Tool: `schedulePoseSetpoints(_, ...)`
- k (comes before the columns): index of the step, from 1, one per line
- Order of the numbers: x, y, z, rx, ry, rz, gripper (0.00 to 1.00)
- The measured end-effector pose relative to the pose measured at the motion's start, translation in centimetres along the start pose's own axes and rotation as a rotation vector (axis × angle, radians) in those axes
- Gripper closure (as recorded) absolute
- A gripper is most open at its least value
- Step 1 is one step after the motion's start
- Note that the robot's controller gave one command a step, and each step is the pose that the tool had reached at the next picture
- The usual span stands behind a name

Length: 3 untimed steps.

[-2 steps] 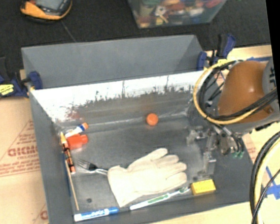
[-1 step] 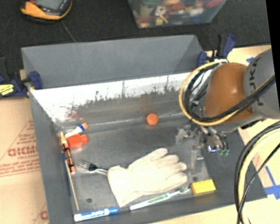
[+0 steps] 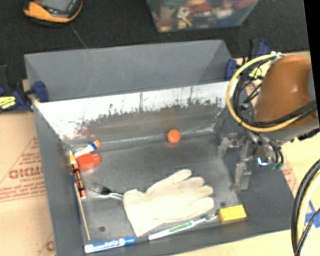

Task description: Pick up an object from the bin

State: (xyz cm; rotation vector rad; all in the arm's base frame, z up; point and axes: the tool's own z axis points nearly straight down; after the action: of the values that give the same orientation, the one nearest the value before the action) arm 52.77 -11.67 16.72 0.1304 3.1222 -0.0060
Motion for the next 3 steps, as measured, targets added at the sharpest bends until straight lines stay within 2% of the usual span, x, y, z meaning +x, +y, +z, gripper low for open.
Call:
schedulePoseSetpoints(1,-1.6,1.7,0.0,-0.003,0.010,-0.009,0.00)
schedulePoseSetpoints(2,-0.6,3.5,3.8,-0.001,0.005,0.061,0.00)
schedulePoseSetpoints(3,-2.5,1.5,2.6,0.000,0.001,0.080,0.00)
